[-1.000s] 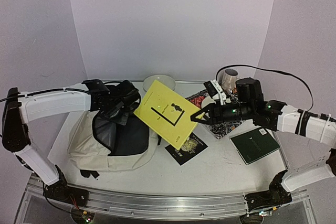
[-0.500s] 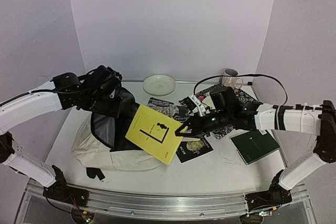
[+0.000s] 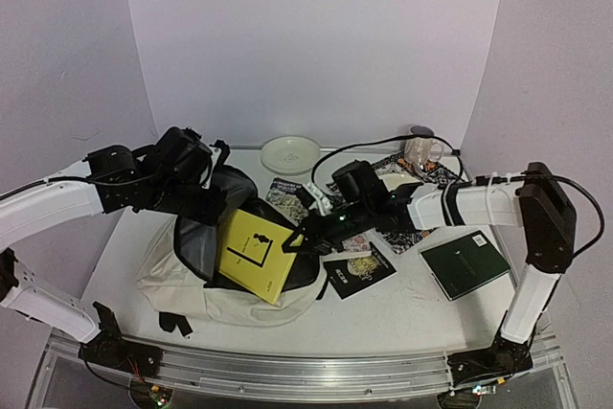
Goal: Pack the student bag
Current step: Place the book in the largest pocket of the bag.
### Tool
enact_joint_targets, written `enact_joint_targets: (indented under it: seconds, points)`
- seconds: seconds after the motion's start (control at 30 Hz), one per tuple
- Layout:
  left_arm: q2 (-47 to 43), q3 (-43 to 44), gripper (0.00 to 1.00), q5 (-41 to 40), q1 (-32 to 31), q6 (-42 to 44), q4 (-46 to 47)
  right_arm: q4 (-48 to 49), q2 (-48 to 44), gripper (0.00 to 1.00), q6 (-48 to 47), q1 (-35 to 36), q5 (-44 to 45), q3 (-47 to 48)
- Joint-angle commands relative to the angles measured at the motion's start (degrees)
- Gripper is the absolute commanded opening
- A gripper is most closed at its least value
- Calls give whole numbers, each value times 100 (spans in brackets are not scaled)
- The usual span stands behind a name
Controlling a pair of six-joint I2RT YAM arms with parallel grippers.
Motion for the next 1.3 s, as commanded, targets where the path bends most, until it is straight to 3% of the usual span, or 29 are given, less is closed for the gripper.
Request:
enact_joint_targets:
  seconds: [0.0,0.47,0.63,0.83,1.27]
  points:
    - [-338,36,0,302,-80,180,767,717,409,0,135,78,-396,887]
    - [-809,-277,0,744,-117,272,1045,858,2074,1,453,287,-471,2338]
    - [-929,-408,0,772,-118,262,1065,857,2536,16,478,336,-325,2759]
    - [-1235,-715,0,301,-117,56,1056,851,2597,46,191,395,49,2836]
    - [-1316,-1148,0,-586,-108,-246,893,111,1021,80,-1023,388,1506,1739]
